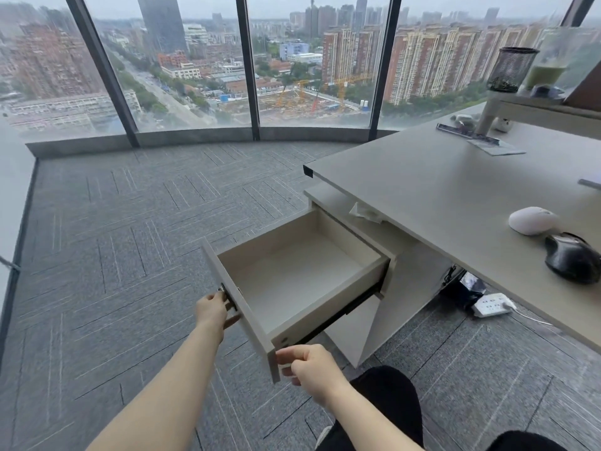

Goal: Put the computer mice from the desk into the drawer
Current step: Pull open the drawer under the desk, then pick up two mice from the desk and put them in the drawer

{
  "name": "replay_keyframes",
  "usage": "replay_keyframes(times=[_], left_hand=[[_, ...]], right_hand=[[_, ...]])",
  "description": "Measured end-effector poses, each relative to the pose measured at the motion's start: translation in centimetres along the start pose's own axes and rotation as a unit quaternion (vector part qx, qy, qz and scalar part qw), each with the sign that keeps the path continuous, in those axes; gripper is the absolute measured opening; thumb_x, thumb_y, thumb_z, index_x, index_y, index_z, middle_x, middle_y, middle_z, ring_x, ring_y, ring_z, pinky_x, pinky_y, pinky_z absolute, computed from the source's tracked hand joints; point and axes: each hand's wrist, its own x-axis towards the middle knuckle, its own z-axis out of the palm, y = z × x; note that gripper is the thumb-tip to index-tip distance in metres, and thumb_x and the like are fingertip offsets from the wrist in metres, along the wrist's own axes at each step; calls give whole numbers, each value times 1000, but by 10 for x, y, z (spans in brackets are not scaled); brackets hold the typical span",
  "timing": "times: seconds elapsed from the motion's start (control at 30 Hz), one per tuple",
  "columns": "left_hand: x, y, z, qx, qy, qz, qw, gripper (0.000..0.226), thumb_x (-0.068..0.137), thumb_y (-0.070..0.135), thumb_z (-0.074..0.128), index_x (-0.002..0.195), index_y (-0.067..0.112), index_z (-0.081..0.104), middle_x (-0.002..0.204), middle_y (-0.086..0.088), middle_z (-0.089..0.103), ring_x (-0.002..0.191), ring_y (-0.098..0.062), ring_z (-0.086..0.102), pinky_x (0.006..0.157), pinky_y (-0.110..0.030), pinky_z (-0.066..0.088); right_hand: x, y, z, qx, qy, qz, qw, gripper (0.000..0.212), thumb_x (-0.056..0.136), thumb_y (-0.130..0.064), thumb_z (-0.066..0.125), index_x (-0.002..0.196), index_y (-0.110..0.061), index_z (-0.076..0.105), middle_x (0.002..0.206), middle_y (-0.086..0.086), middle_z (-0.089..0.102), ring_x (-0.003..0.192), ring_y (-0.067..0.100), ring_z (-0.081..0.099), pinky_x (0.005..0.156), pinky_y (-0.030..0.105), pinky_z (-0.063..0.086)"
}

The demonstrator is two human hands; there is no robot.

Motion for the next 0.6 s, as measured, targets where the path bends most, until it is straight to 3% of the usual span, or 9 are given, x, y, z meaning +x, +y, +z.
replay_keyframes(times=[0.17,0.27,0.33,0.43,0.53,0.6], left_hand=[[-10,3,-15,91,53,13,994,23,96,17,45,110,4,57,110,-18,65,90,-32,62,69,-41,53],[-35,21,-6,236,122,146,953,29,93,16,38,114,5,54,104,-18,65,84,-32,57,68,-38,44],[-62,36,21,276,88,263,920,33,93,18,39,121,8,54,114,-15,64,100,-32,58,79,-43,48],[-110,52,88,280,-2,385,879,33,94,14,44,124,7,57,124,-10,61,118,-27,53,97,-34,40],[-162,54,173,262,-125,436,852,28,94,14,47,118,11,62,117,-5,64,109,-19,58,95,-29,43],[-194,48,231,266,-212,443,830,26,93,15,49,115,15,62,110,-2,65,103,-17,60,92,-30,47]], right_hand=[[-9,-5,1,-5,-16,-22,1000,45,80,-4,43,96,-30,76,101,-5,76,75,16,60,66,33,49],[-27,-25,-28,-1,64,-80,995,36,89,-4,46,103,-26,70,100,-4,73,76,10,65,72,32,57],[-42,-44,-65,12,156,-128,979,31,93,-5,47,102,-20,72,93,-1,74,74,9,67,77,38,59],[-68,-65,-137,14,309,-191,932,29,93,-3,50,99,-20,73,84,-2,75,72,13,69,76,38,59],[-92,-72,-214,-49,467,-219,855,30,89,-3,51,105,-21,70,95,-3,73,87,16,66,78,32,51],[-104,-70,-264,-145,567,-202,785,29,87,-6,56,111,-17,65,109,3,68,104,24,58,84,31,41]])
